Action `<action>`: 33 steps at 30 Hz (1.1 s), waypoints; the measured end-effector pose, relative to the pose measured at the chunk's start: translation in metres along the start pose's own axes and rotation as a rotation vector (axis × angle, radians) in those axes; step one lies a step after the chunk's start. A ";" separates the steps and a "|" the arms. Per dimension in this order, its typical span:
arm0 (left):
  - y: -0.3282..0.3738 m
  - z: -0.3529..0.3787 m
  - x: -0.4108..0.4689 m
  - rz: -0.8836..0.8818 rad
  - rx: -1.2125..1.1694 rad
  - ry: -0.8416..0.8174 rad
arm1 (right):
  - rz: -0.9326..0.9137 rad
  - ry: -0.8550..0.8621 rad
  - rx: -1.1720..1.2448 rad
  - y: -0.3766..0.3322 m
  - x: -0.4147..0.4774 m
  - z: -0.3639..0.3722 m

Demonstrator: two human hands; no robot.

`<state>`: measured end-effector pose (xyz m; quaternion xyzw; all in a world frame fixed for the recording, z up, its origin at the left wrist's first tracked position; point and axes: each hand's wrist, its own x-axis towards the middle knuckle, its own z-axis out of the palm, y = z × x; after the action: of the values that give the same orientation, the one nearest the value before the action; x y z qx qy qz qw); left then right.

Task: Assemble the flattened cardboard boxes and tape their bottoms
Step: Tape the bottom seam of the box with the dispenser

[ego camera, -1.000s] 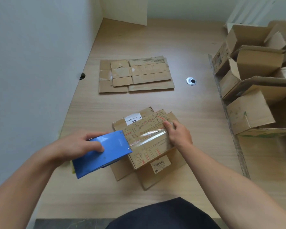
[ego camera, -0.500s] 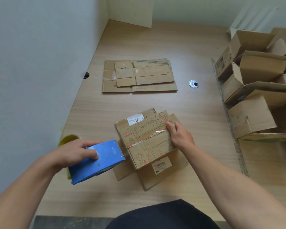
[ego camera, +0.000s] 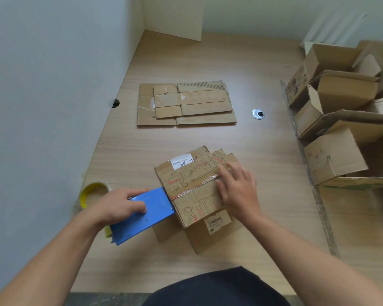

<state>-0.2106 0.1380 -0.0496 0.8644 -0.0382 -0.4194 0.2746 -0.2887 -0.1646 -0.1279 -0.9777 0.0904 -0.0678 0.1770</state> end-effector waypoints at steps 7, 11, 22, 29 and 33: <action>-0.001 0.000 0.005 -0.014 -0.044 -0.041 | -0.006 -0.327 -0.203 -0.023 -0.023 0.014; 0.000 0.006 0.006 0.011 -0.085 -0.059 | 0.058 -0.375 -0.233 -0.031 -0.011 0.007; 0.014 0.038 0.009 0.050 -0.192 0.031 | 0.113 -0.455 -0.157 -0.030 -0.002 0.005; 0.007 0.040 0.003 0.092 -0.260 0.008 | 0.112 -0.464 -0.160 -0.027 0.000 0.009; -0.003 0.034 -0.002 0.106 -0.276 -0.041 | 0.108 -0.467 -0.187 -0.021 -0.002 0.014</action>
<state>-0.2380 0.1261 -0.0668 0.8063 -0.0314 -0.4233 0.4120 -0.2852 -0.1399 -0.1337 -0.9727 0.1049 0.1781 0.1052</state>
